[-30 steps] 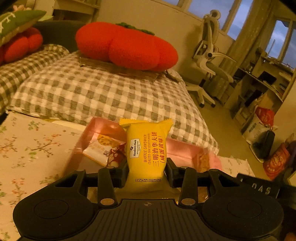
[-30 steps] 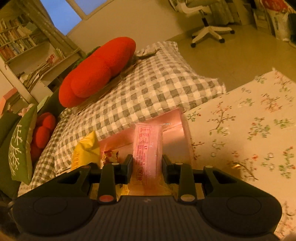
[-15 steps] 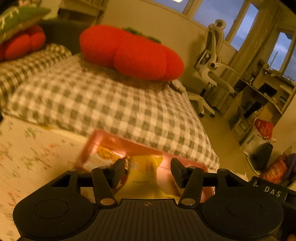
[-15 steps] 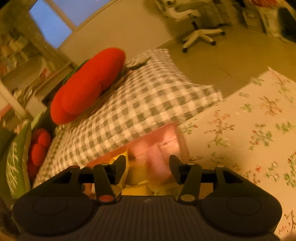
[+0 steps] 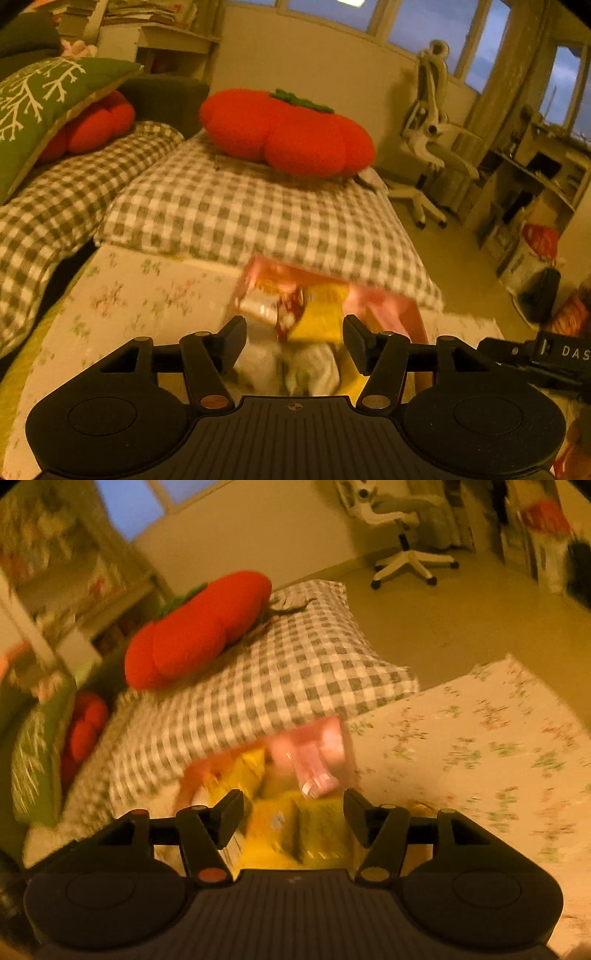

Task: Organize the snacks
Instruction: 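Withdraw both open tools from the box toward the remaining snacks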

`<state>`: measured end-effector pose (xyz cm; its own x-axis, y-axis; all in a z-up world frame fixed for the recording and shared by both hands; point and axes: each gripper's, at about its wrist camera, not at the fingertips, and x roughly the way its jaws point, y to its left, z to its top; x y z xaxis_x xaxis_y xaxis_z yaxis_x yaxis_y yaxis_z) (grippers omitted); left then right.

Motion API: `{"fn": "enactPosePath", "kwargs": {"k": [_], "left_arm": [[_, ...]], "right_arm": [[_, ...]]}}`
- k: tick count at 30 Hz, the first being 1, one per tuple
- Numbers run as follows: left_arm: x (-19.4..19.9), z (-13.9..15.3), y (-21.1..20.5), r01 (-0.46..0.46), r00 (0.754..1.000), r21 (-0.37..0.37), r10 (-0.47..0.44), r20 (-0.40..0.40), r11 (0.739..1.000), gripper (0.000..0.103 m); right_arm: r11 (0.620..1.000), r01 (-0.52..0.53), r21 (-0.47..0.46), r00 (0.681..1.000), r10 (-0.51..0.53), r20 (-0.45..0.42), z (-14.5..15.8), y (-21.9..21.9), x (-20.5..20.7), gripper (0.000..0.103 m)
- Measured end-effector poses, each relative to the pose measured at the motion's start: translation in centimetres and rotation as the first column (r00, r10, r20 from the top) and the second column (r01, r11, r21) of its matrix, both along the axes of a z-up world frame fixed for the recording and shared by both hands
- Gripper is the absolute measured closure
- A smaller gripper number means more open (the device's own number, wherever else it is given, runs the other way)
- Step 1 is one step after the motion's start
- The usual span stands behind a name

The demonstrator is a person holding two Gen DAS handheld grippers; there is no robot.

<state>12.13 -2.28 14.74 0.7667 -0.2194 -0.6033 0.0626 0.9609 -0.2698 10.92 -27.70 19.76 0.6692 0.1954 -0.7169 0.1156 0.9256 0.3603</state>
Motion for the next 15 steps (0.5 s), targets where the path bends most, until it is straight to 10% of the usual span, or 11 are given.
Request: {"fn": "enactPosePath", "kwargs": {"k": [6, 15], "left_arm": [[-3.7, 0.5, -1.3, 0.101, 0.994, 0.024, -0.100, -0.052, 0.995, 0.046], [-7.3, -2.1, -4.6, 0.276, 0.944, 0.075, -0.256, -0.208, 0.958, 0.038]], "right_arm": [[0.992, -0.067, -0.103, 0.996, 0.061, -0.059, 1.4, 0.2, -3.5, 0.034], [1.000, -0.019, 0.015, 0.970, 0.022, -0.240, -1.0, -1.9, -5.9, 0.026]]}}
